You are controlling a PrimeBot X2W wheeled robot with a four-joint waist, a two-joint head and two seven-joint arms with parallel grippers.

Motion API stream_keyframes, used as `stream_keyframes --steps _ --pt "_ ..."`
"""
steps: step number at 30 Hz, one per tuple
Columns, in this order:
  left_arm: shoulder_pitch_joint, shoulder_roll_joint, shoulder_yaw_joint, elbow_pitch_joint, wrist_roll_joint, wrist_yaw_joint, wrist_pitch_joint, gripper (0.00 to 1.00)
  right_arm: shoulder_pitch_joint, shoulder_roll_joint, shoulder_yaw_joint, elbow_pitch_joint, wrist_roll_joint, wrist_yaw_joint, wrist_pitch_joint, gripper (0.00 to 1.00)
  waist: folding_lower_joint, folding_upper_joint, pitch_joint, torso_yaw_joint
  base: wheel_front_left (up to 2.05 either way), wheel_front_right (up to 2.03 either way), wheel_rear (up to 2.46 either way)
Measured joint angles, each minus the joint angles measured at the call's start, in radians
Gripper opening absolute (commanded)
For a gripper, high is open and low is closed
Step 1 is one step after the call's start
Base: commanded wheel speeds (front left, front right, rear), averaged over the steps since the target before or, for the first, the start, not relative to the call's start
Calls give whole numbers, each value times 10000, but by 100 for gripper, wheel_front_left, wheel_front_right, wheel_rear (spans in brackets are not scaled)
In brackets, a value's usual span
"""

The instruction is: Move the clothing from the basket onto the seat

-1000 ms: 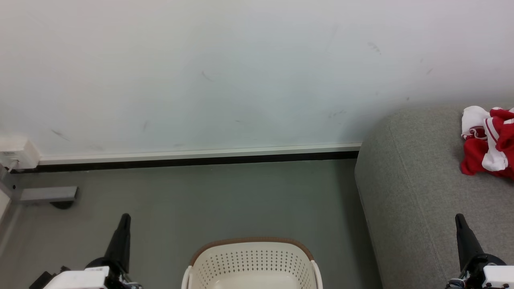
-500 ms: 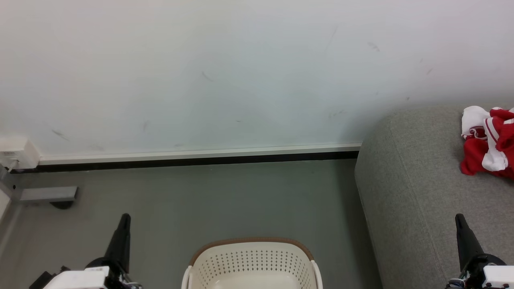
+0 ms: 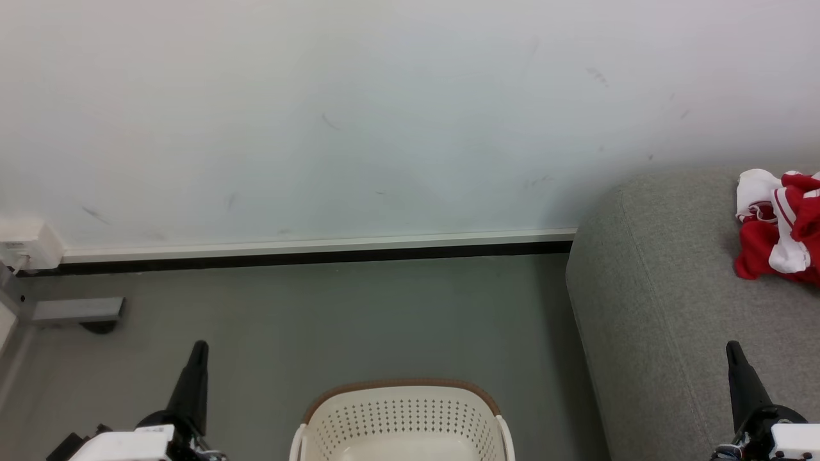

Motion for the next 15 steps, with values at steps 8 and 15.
stream_keyframes --steps 8,15 --pt "0 0 0 -2 0 0 0 0 0 0 0 0 0 0 0 0 0 0 0 0 0 0 0" --pt "0 0 0 -2 0 0 0 0 0 0 0 0 0 0 0 0 0 0 0 0 0 0 0"
